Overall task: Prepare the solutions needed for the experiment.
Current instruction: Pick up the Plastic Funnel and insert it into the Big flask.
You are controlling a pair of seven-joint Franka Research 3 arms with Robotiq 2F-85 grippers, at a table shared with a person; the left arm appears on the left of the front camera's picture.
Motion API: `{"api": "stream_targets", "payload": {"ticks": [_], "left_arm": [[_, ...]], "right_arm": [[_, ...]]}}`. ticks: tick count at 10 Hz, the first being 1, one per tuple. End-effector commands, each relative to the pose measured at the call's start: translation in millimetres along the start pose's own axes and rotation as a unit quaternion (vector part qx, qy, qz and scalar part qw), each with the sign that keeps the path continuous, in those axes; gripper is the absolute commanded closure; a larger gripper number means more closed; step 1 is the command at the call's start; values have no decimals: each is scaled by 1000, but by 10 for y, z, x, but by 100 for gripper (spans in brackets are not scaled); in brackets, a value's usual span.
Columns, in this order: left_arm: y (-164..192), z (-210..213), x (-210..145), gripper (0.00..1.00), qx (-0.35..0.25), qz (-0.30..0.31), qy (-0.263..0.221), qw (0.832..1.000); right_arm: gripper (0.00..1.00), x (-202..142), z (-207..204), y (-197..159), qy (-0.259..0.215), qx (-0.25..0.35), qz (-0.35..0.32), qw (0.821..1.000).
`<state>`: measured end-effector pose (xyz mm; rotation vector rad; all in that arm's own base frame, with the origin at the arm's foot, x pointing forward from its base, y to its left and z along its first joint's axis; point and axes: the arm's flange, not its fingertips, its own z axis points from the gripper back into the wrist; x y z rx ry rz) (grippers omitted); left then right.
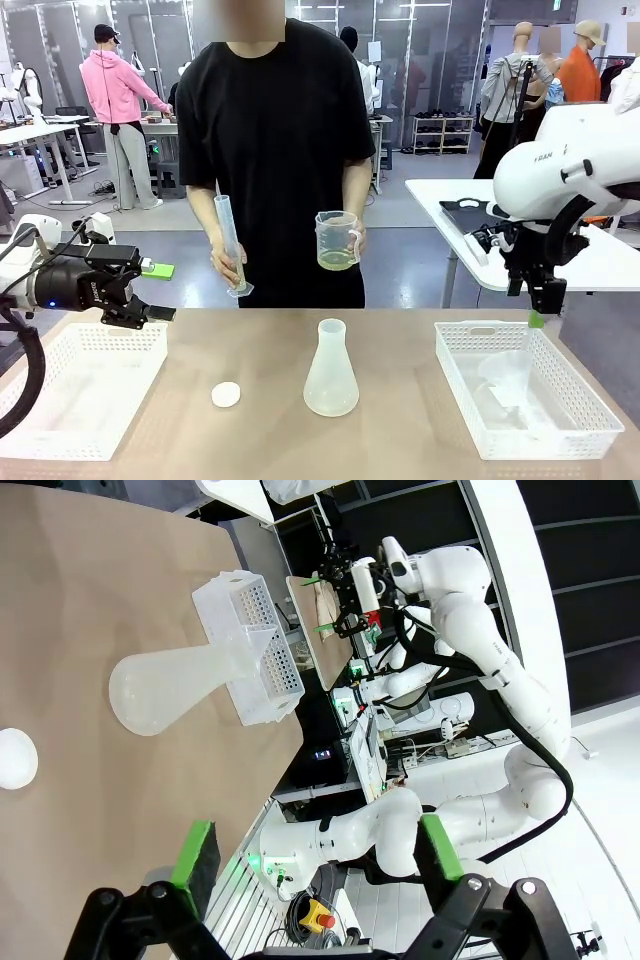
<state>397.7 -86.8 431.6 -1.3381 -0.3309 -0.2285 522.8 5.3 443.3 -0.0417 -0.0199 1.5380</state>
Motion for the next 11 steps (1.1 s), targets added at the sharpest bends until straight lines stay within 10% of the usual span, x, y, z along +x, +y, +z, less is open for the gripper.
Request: {"api": "stream_targets", "payload": {"ticks": [1, 11], "left_arm": [[-6, 4, -3, 0, -9, 1, 1, 1000], [-6, 4, -3, 0, -9, 1, 1, 1000]], "right_arm": [[0, -31, -222, -97, -24, 15, 10, 1000], [0, -13, -967, -128, -24, 113, 12, 993]]}}
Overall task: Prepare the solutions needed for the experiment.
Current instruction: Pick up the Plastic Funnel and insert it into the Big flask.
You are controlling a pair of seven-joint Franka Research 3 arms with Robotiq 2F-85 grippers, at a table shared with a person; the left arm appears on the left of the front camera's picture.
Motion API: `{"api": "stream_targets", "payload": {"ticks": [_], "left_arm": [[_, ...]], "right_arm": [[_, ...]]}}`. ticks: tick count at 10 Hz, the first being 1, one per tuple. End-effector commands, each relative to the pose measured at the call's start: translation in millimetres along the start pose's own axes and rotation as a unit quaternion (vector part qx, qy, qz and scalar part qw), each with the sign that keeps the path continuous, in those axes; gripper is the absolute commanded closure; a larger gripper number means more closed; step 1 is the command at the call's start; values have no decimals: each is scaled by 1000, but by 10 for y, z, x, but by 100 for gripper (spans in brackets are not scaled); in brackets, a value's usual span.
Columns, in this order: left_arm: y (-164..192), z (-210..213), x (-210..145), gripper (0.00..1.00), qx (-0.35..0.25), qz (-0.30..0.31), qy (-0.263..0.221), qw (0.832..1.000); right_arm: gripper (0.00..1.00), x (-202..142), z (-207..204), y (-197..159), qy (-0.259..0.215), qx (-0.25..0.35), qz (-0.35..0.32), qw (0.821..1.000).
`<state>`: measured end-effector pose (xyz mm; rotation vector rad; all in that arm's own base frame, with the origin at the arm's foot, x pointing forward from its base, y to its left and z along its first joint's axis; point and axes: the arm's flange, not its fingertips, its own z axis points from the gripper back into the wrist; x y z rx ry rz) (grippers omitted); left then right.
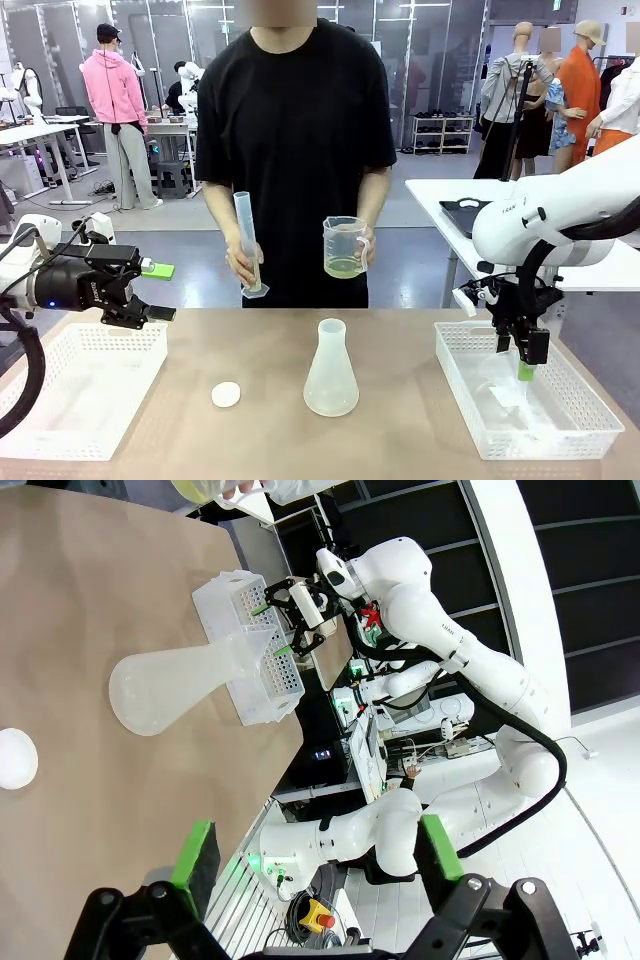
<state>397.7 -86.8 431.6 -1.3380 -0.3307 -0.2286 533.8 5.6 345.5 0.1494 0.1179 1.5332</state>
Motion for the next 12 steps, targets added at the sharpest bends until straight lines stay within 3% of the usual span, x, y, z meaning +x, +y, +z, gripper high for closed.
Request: {"api": "stream_targets", "payload": {"ticks": [1, 2, 10, 11, 12], "left_arm": [[-6, 4, -3, 0, -9, 1, 1, 1000], [-6, 4, -3, 0, -9, 1, 1, 1000], [-6, 4, -3, 0, -9, 1, 1, 1000], [-6, 4, -3, 0, -9, 1, 1, 1000], [-6, 4, -3, 0, -9, 1, 1, 1000]], "right_arm": [[4, -53, 20, -57, -13, 10, 4, 1000], [15, -69, 14, -71, -36, 12, -6, 999], [94, -42, -11, -88, -24, 28, -4, 999], [100, -36, -12, -86, -21, 28, -3, 999], [100, -26, -14, -84, -10, 27, -15, 999]]}}
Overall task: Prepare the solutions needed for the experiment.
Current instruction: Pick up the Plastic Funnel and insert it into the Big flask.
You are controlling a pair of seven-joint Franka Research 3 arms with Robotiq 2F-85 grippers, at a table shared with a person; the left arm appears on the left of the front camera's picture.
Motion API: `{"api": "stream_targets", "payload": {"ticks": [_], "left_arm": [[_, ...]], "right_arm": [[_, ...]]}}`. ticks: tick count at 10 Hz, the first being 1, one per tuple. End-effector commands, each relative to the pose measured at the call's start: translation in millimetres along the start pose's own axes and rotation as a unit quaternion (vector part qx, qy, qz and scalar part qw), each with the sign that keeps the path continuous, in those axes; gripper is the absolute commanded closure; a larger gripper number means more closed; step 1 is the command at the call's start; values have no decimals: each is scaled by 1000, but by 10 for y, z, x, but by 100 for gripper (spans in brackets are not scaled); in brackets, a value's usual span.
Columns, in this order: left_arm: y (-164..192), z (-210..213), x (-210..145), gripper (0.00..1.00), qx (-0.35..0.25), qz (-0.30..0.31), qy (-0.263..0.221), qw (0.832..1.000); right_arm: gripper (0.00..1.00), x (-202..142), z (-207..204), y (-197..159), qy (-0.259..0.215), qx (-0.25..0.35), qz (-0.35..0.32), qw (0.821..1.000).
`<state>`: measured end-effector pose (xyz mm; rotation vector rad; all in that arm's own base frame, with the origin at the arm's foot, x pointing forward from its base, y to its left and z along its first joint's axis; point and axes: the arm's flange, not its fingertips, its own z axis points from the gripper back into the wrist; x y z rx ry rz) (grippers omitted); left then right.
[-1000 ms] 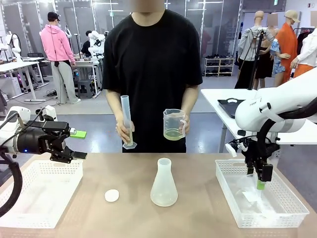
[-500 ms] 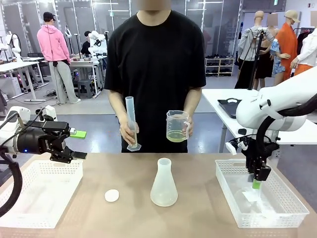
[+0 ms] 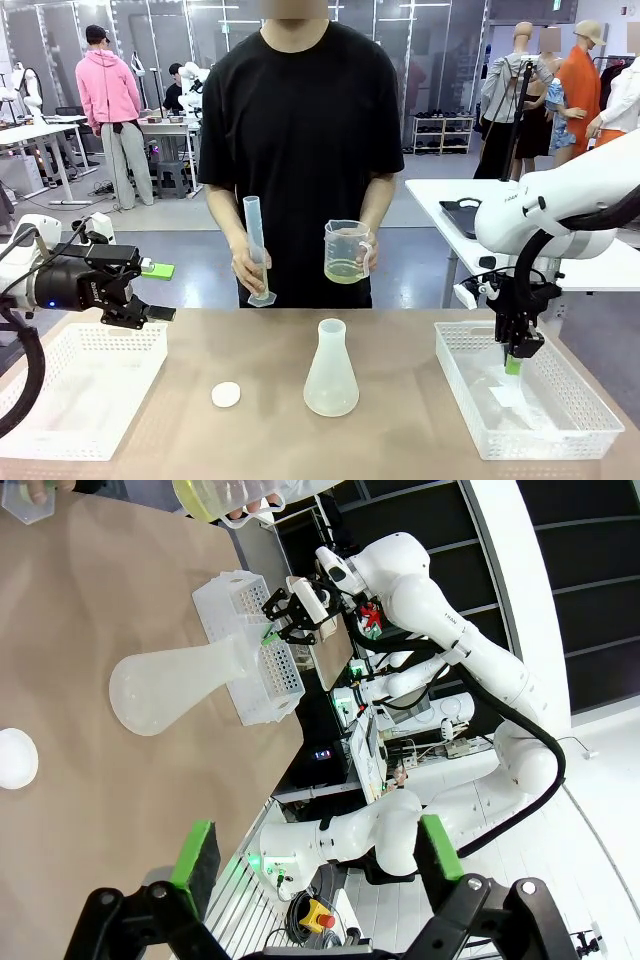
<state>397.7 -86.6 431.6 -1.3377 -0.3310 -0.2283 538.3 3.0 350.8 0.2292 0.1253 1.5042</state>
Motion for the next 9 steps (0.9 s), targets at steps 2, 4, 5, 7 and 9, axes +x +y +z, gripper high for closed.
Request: {"api": "stream_targets", "payload": {"ticks": [2, 4, 5, 7, 9], "left_arm": [[-7, 2, -3, 0, -9, 1, 1, 1000], [-7, 2, -3, 0, -9, 1, 1, 1000], [-7, 2, -3, 0, -9, 1, 1, 1000], [-7, 2, -3, 0, -9, 1, 1, 1000], [-7, 2, -3, 0, -9, 1, 1, 1000]], "right_arm": [[100, 39, -7, 6, 21, -4, -10, 1000], [100, 98, 238, 226, 18, -55, -22, 998], [100, 134, 417, 357, 20, -87, -30, 996], [100, 200, 860, 673, 31, -165, -40, 985], [100, 214, 1266, 944, 31, -227, -50, 972]]}}
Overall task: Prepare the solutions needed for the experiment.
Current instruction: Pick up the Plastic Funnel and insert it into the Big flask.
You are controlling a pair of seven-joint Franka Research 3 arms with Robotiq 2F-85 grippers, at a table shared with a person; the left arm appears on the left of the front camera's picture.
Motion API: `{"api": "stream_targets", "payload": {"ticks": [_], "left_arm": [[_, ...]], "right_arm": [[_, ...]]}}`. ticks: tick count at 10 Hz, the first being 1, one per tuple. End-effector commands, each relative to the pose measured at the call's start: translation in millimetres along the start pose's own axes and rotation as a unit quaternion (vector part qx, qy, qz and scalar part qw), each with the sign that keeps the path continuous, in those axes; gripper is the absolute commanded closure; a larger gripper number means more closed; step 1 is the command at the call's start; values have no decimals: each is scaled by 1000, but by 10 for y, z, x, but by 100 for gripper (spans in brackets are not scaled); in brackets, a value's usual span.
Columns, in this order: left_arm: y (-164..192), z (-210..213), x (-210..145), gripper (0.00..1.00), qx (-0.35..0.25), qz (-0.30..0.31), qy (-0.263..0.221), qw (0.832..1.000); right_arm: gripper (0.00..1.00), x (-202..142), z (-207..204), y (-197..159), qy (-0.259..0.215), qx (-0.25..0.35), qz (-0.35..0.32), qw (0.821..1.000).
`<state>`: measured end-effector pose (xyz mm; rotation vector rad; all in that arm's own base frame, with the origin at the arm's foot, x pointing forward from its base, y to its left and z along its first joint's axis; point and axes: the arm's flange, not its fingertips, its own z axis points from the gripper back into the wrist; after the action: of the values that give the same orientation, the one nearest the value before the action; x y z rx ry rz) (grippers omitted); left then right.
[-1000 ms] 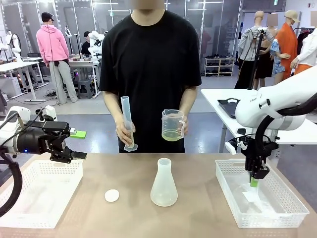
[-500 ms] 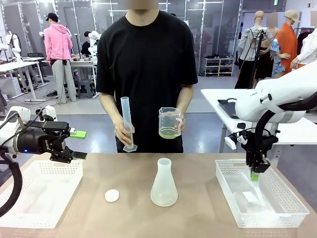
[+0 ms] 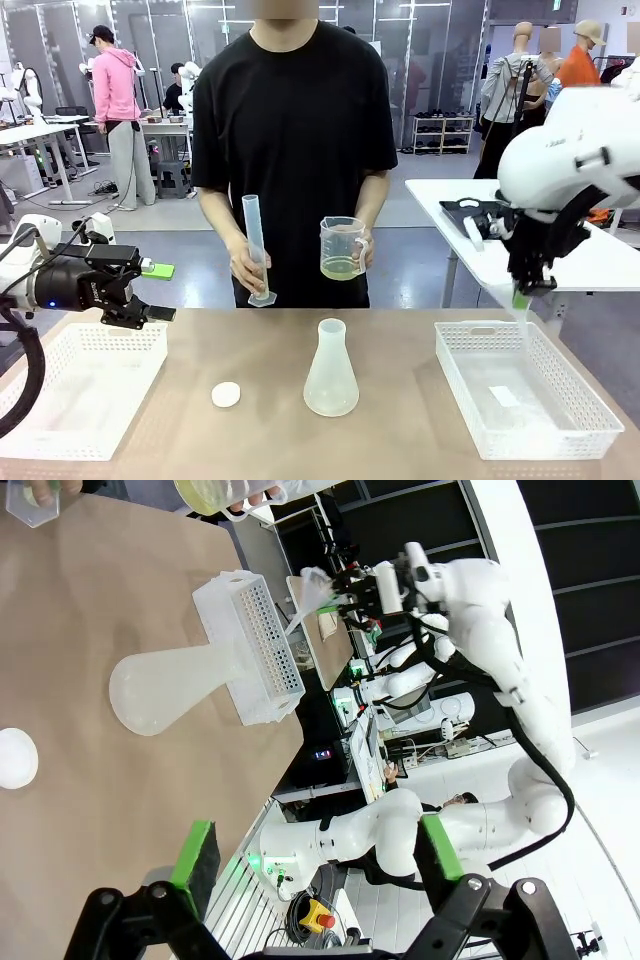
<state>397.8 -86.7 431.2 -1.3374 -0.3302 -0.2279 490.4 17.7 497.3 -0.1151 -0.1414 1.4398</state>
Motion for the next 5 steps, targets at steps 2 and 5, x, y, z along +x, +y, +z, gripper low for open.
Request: {"api": "stream_targets", "payload": {"ticks": [2, 5], "left_arm": [[-10, 4, -3, 0, -9, 1, 1, 1000], [-10, 4, -3, 0, -9, 1, 1, 1000]], "right_arm": [[100, -18, 426, 241, 15, -89, -28, 996], [100, -38, 643, 325, -12, -138, -41, 990]]}}
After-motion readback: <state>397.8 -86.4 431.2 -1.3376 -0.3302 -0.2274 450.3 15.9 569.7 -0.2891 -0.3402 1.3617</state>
